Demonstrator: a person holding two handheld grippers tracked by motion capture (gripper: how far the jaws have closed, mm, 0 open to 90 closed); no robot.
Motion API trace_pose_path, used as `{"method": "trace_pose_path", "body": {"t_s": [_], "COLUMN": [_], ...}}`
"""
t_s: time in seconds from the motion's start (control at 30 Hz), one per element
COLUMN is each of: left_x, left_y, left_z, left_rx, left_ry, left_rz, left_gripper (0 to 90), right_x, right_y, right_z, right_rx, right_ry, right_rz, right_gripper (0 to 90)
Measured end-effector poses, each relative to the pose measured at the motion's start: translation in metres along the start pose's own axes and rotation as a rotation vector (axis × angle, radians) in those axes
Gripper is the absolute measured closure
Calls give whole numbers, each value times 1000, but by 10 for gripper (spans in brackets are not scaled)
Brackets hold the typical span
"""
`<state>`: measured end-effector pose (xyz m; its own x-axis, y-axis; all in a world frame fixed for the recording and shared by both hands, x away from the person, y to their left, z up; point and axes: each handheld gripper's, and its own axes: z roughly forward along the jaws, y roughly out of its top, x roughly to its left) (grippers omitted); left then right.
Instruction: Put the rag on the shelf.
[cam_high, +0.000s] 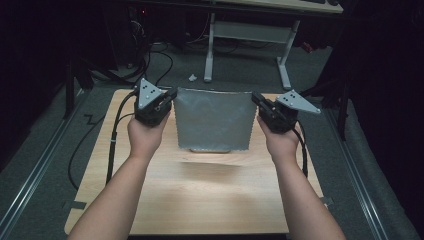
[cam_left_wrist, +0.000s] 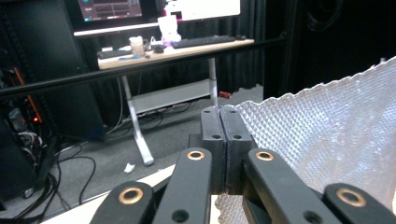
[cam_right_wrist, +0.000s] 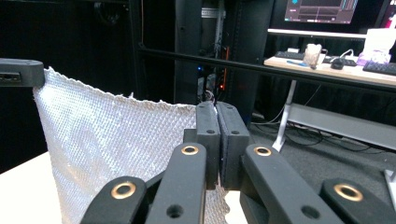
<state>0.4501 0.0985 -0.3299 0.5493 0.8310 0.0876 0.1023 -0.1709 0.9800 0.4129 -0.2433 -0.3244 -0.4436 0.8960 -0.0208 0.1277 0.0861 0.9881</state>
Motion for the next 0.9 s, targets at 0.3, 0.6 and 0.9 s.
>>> {"method": "trace_pose_path", "body": {"t_s": [0.3, 0.6, 0.9], "left_x": [13, 22, 22], "left_y": [4, -17, -48], "left_z": [43, 71, 75], "left_rx": [62, 174, 241], "left_ry": [48, 32, 5], "left_rz": [16, 15, -11], "left_gripper": [895, 894, 894], "right_x": [-22, -35, -34], "right_y": [0, -8, -30], "right_z": [43, 72, 87], "right_rx": [47, 115, 183], "right_ry": [-21, -35, -26], "right_rz": [17, 3, -24], "right_gripper": [896, 896, 896]}}
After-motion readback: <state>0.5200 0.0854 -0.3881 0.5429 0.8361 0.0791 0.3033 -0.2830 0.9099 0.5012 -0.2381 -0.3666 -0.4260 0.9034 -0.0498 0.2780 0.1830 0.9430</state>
